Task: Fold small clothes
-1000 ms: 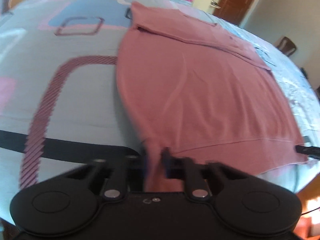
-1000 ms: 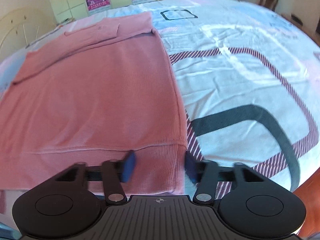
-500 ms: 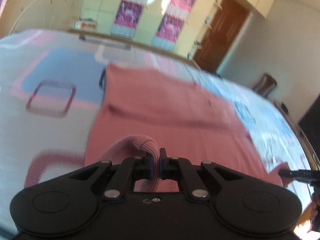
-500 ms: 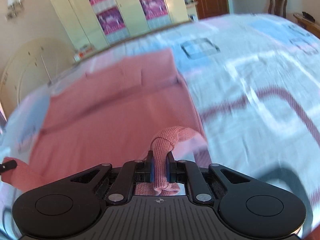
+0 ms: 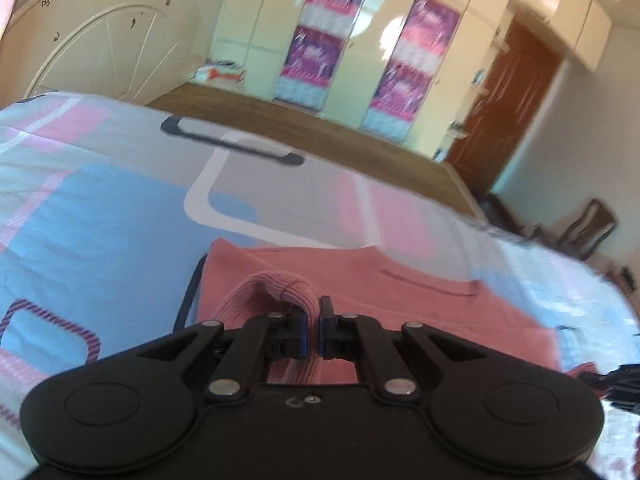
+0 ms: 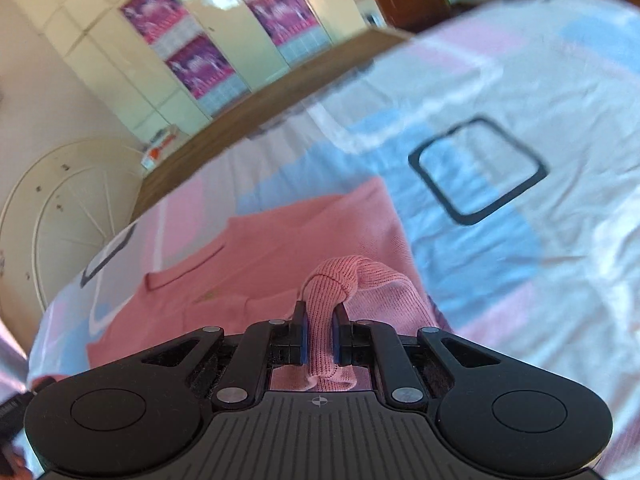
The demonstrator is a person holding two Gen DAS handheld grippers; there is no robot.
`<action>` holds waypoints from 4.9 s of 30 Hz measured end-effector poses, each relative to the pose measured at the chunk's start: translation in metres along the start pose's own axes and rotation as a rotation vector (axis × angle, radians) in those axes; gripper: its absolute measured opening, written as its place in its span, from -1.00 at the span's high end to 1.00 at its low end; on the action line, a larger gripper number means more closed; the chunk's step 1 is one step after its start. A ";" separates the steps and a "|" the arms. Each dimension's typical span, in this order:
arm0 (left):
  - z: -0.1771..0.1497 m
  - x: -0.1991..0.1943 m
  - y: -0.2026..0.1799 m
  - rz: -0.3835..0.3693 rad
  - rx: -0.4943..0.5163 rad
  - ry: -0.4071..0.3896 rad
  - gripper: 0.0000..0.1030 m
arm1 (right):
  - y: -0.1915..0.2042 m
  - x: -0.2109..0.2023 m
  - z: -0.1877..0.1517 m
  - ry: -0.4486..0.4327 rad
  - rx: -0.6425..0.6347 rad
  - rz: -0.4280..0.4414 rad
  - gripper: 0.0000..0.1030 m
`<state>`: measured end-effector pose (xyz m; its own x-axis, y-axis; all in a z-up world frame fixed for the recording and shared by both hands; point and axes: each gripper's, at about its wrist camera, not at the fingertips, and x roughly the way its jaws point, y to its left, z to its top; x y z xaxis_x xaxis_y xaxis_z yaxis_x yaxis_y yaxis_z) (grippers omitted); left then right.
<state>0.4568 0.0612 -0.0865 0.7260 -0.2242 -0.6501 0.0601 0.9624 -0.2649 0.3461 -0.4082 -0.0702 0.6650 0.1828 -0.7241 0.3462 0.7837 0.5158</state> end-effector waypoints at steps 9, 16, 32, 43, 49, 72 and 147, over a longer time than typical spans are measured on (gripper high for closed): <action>0.000 0.027 0.019 0.097 0.048 0.024 -0.49 | -0.007 0.018 0.028 -0.056 -0.082 -0.024 0.14; 0.006 0.029 0.026 0.013 0.134 0.065 -0.50 | -0.001 0.021 0.028 -0.077 -0.243 0.022 -0.34; 0.003 0.089 0.018 -0.016 0.258 0.145 0.66 | 0.007 0.081 0.019 0.063 -0.503 -0.003 0.57; 0.016 0.040 0.018 -0.023 0.197 -0.134 0.87 | 0.011 0.032 0.029 -0.179 -0.455 0.040 0.84; 0.020 0.080 0.010 0.080 0.145 -0.116 0.87 | 0.018 0.074 0.040 -0.178 -0.396 -0.061 0.84; -0.035 0.069 0.007 0.212 0.310 0.050 -0.09 | 0.028 0.072 -0.017 -0.100 -0.509 -0.141 0.69; -0.094 0.026 -0.039 0.159 0.189 0.070 -0.51 | 0.119 0.057 -0.128 -0.051 -0.676 0.027 0.35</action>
<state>0.4091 0.0034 -0.1605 0.6878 -0.0717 -0.7224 0.0811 0.9965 -0.0217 0.3406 -0.2290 -0.1089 0.7039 0.1925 -0.6837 -0.1503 0.9811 0.1214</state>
